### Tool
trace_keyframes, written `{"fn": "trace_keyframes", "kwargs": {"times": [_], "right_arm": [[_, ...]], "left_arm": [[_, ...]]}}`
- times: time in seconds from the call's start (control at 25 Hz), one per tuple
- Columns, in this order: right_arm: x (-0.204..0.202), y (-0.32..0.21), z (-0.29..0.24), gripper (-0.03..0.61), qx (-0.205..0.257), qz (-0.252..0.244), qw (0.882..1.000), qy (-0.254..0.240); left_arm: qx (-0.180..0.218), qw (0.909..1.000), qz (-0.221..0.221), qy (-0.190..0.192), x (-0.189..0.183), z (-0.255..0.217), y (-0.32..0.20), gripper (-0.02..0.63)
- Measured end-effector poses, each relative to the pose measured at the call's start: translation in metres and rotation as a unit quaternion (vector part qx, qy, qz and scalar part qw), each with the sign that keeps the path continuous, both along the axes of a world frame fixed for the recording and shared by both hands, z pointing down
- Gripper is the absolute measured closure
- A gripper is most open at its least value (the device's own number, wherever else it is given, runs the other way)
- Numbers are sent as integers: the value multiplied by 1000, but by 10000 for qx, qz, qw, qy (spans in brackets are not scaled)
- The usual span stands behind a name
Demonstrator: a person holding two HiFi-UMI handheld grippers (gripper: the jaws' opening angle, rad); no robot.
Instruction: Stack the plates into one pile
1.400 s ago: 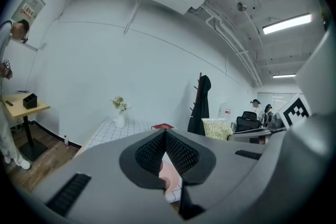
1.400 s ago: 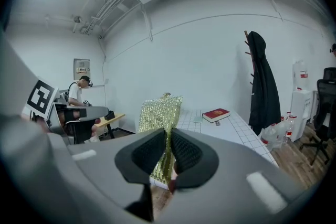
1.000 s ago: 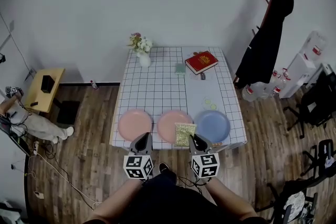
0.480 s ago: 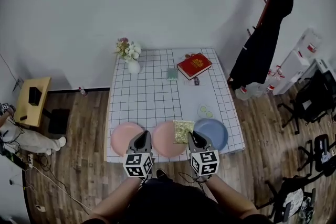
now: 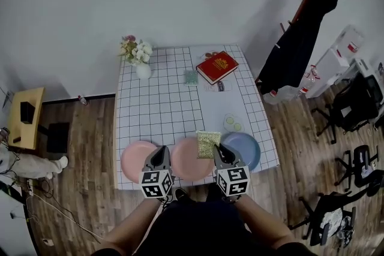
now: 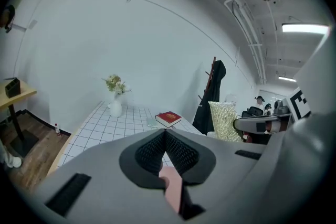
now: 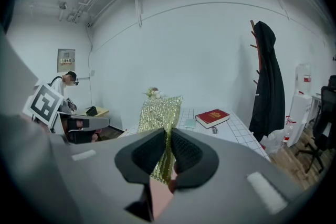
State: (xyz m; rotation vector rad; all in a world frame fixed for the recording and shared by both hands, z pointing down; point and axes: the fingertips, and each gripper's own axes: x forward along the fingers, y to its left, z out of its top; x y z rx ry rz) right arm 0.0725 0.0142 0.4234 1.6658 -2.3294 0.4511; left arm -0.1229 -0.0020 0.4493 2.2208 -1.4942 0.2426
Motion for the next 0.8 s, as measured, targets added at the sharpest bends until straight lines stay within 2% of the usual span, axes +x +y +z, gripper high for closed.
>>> {"fn": "trace_keyframes", "kwargs": {"times": [0.32, 0.4, 0.68, 0.8], "right_arm": [[-17, -29, 30, 526, -230, -355, 9991, 52], [-20, -34, 37, 528, -264, -465, 9985, 86], [-30, -47, 82, 528, -600, -647, 9960, 160], [-36, -50, 104, 526, -736, -755, 9943, 189]], "left_arm": [[-716, 9966, -400, 86, -12, 50, -7, 618], [-953, 9941, -487, 167, -12, 64, -4, 597], [-1887, 9791, -686, 312, -14, 127, 14, 544], [-2276, 9704, -699, 409, -14, 155, 26, 541]]}}
